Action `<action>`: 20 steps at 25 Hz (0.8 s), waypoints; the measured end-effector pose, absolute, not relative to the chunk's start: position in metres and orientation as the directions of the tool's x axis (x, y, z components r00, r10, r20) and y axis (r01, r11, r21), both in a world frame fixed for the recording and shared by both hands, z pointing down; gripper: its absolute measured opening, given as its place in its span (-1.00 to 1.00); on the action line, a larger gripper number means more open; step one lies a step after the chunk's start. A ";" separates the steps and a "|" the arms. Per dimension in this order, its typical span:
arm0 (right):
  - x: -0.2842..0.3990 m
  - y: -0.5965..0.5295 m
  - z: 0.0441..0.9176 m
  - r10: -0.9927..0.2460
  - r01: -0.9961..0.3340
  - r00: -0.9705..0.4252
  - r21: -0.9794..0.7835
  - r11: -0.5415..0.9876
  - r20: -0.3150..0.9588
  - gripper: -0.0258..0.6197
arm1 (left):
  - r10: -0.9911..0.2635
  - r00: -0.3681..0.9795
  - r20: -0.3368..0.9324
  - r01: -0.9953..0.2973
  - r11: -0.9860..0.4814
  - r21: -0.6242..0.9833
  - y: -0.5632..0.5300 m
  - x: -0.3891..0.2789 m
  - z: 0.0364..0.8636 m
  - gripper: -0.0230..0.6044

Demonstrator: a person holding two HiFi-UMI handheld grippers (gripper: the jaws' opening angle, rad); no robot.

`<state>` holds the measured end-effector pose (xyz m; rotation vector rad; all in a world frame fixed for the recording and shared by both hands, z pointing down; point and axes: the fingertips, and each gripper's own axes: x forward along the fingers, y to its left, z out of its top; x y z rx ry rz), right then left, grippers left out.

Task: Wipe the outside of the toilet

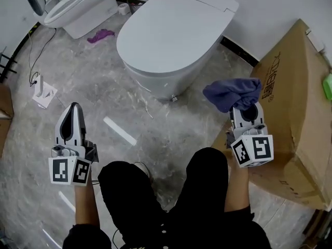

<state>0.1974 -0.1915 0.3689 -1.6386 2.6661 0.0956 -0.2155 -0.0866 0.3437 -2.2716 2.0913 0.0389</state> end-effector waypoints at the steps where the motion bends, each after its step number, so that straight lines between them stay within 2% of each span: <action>1: 0.199 -0.188 0.363 -0.895 -0.897 -0.442 0.061 0.438 -0.062 -0.56 | -0.996 0.069 -0.054 -0.997 -0.068 -0.021 -0.085 -0.221 0.341 -0.89; 4: 0.207 -0.183 0.359 -0.907 -0.913 -0.408 0.066 0.403 -0.103 -0.56 | -0.998 0.030 -0.063 -0.999 -0.027 -0.047 -0.081 -0.236 0.335 -0.89; 8: 0.210 -0.193 0.355 -0.920 -0.925 -0.381 0.055 0.377 -0.096 -0.57 | -0.995 0.001 -0.098 -0.998 0.006 -0.070 -0.082 -0.254 0.321 -0.89; 14: 0.186 -0.206 0.308 -0.923 -0.925 -0.377 0.091 0.370 -0.078 -0.56 | -0.999 -0.007 -0.037 -0.999 0.009 -0.049 -0.096 -0.268 0.281 -0.89; 20: 0.169 -0.208 0.242 -0.916 -0.915 -0.401 0.052 0.400 -0.025 -0.57 | -1.000 -0.005 0.030 -0.999 0.004 -0.034 -0.097 -0.267 0.211 -0.89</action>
